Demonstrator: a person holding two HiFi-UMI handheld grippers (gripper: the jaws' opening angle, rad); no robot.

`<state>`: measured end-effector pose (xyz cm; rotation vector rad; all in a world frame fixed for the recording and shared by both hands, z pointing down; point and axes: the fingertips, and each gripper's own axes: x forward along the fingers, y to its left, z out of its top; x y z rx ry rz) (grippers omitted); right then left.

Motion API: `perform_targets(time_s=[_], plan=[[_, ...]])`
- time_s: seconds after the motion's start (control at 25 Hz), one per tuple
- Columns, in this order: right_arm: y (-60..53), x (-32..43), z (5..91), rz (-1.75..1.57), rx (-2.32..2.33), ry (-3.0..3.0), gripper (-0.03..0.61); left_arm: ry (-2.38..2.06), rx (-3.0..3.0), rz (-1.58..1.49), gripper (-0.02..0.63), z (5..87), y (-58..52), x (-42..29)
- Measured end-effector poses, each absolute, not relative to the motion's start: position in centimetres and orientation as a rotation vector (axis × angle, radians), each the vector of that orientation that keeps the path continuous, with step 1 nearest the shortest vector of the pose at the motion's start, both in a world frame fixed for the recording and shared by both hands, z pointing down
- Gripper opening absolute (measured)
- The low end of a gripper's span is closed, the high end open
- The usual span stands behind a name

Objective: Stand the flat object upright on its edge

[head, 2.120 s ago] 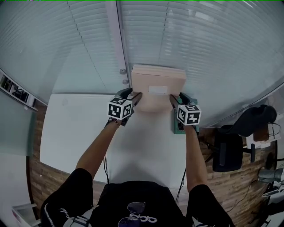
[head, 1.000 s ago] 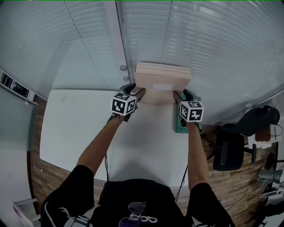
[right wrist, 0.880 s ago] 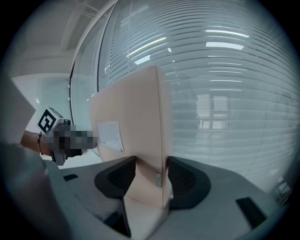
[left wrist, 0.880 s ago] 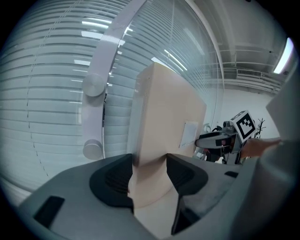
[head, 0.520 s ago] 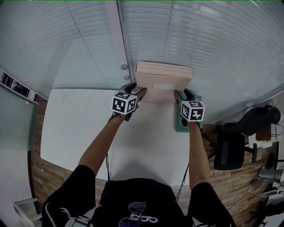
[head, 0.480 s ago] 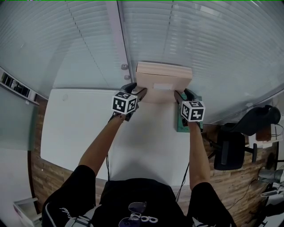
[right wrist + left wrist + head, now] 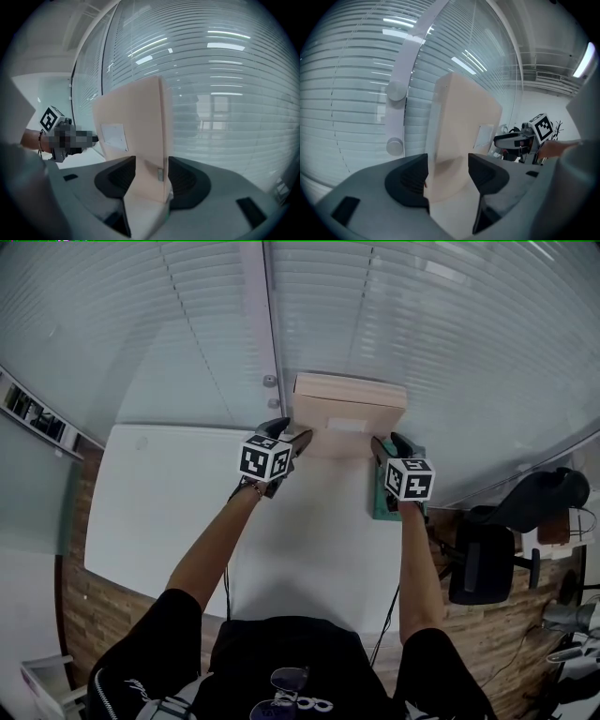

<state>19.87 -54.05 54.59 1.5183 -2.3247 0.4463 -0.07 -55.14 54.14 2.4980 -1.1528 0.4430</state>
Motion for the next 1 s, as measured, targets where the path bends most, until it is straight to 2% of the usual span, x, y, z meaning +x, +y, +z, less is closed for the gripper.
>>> perform_targets(time_s=[0.64,0.76,1.0], plan=[[-45.3,17.5,52.5,0.448,1.566,-2.333,0.229,-1.208,2.540,0.344,0.253,51.6,-45.2,-3.5],[-43.0,16.6,52.3,0.440,1.567,-2.334,0.222,-1.273,2.546,0.303,0.205,50.8,-43.0,-5.0],[-39.0,14.8,51.7,0.399,1.571,-2.333,0.191,-1.326,2.547,0.246,0.162,49.5,-39.4,-7.0]])
